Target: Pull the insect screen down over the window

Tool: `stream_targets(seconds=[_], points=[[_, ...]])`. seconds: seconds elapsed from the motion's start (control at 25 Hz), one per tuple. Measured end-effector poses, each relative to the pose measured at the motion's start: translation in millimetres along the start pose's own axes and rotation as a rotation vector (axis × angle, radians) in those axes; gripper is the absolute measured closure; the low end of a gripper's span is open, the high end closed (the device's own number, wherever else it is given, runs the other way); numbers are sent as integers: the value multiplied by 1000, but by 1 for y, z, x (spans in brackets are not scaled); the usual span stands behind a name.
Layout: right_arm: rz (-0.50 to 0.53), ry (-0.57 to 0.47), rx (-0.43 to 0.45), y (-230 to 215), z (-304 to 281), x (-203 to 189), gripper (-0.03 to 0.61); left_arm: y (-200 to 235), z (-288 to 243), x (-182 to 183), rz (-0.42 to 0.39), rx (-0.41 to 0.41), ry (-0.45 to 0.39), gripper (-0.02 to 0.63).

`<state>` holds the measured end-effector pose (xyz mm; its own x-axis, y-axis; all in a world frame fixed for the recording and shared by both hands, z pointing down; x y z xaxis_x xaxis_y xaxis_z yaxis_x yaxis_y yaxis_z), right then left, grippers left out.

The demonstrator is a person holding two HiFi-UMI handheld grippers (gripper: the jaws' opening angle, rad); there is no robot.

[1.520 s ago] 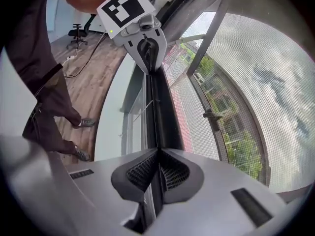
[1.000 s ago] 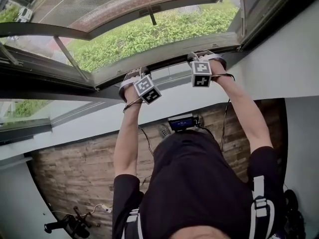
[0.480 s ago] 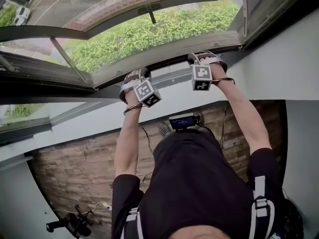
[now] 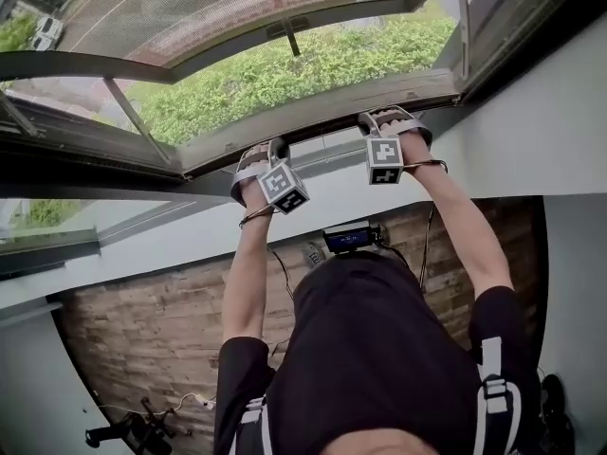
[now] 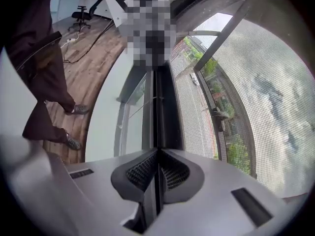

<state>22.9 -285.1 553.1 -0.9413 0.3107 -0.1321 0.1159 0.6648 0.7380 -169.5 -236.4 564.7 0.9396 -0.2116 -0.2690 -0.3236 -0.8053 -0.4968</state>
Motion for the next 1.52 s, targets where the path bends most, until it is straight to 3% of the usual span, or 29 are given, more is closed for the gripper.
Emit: stream_targets(seconds=[0.24,0.4,0.56,0.76,0.92,1.12,1.4,1.44,1.52], points=[[71,16,-38,7,-4,10,555,-5,4,-9,7,7,17,589],[55,13,-41,9,-1,3,555,-7,1,-3,4,-12,29,589],[16,-6,-46,8,-1,-1,555,-11,-1,-2,3,-55,43,531],[-16,-1,-21,11,2,-10,555,-15,1,1,10,-68,55,510],[-35,-6,51,13,5,-11,555,-14,4,1,11,-119,83,509],[-34,-18,-10,-3,1,-9,555,-8,-2,2,20,-102,79,387],[-74,-39,-28,-2,2,-6,555,-11,6,2,198,-179,-3,316],[-74,-38,-27,-1,2,-6,555,-12,10,4,165,-165,31,316],[-75,-42,-32,0,2,-6,555,-16,12,5,-23,-70,169,316]])
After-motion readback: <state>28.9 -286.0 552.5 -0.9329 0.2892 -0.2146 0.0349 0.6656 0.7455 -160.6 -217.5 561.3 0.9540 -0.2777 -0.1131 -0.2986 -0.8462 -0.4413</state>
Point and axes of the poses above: the fingertips, and each gripper's own axes: z backward along the fingers, y to its left, x out of its top, the point moved 8 cm from there along z, backward along the fingers, and after that the axes turned 8 degrees about -x, right-handed, at the moved point
